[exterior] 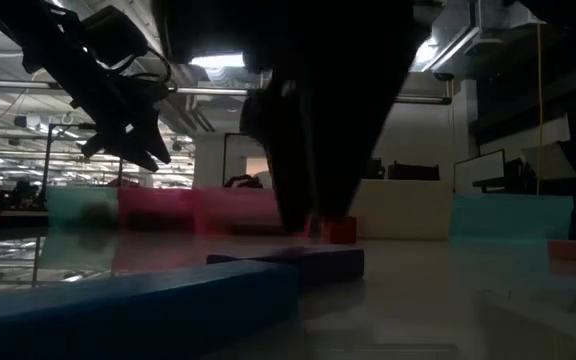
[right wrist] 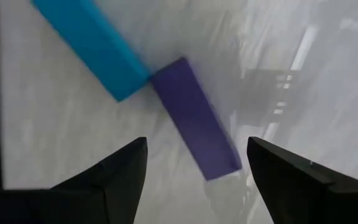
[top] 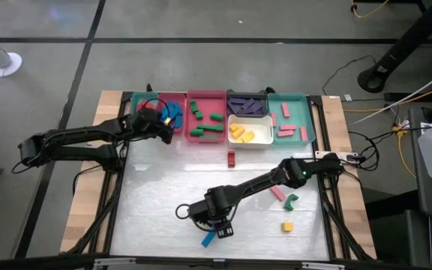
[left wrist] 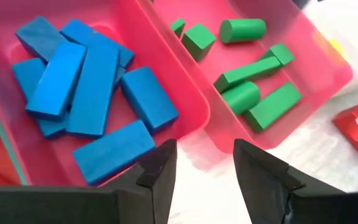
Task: Sort blocks
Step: Put the violet block into the black bin, then put the pink block into the right green bin
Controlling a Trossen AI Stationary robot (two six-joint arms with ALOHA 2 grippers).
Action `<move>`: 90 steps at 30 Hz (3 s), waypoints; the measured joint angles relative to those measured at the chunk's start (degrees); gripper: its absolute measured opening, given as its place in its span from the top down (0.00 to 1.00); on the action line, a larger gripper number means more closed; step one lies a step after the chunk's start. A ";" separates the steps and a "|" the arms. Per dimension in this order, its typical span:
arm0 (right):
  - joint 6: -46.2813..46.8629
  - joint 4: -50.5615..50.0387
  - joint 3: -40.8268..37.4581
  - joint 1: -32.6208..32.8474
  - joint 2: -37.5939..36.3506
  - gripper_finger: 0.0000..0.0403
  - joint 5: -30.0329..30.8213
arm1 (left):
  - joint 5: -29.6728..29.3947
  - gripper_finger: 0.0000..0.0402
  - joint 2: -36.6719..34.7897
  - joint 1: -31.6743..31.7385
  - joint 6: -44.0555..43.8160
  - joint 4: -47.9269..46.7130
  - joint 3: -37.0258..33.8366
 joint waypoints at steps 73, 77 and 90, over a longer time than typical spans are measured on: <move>-14.75 -16.63 -1.20 -59.98 -11.99 0.44 17.06 | 5.25 0.64 7.24 -37.44 0.18 37.99 0.02; -14.38 -16.60 -1.25 -59.61 -13.66 0.44 14.24 | 0.51 0.64 13.52 -39.86 -0.21 43.39 0.02; 0.47 -16.42 -2.26 -51.56 -28.71 0.56 2.80 | -1.48 0.64 29.45 -40.52 -2.94 57.24 1.55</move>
